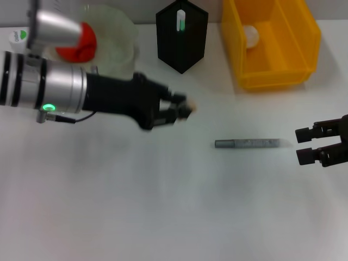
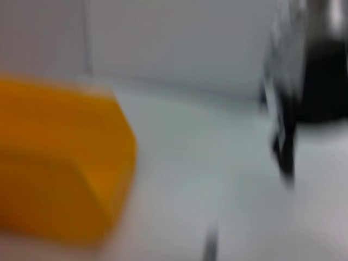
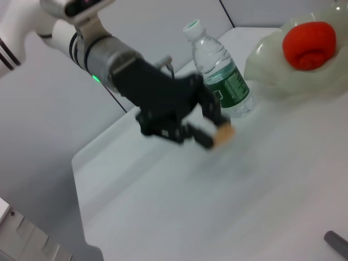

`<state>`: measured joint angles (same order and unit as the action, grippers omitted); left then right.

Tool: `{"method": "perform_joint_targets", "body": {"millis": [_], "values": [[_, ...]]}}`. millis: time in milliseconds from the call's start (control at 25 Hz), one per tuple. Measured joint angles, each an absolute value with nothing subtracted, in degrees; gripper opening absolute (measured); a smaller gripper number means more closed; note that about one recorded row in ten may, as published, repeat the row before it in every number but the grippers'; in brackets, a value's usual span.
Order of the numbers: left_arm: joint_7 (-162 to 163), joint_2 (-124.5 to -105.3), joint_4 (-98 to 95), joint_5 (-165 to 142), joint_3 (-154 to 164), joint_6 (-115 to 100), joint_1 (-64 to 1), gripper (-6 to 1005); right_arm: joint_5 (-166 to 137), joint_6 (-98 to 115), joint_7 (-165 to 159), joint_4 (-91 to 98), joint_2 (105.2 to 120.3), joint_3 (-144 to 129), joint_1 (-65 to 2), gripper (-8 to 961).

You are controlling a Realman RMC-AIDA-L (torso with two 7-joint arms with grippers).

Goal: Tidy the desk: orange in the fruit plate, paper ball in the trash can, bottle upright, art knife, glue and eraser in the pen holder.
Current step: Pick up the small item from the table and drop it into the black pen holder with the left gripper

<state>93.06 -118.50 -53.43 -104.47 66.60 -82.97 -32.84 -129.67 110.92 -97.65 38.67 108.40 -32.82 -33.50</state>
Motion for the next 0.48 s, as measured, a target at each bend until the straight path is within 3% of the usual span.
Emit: {"method": "perform_joint_targets", "body": {"millis": [240,480], "values": [[71.3,-118.77,-34.3,-75.7,63.9,-82.5,-32.1,265,-129.6,110.9,-98.1,37.2,108.51,-32.4,-33.4,763],[61.5,-119.05,-24.6,-63.6,64.1,-78.1,-35.7,267,-129.6,110.5,-98.3,35.8,108.54,-31.7,-33.4,761]]}}
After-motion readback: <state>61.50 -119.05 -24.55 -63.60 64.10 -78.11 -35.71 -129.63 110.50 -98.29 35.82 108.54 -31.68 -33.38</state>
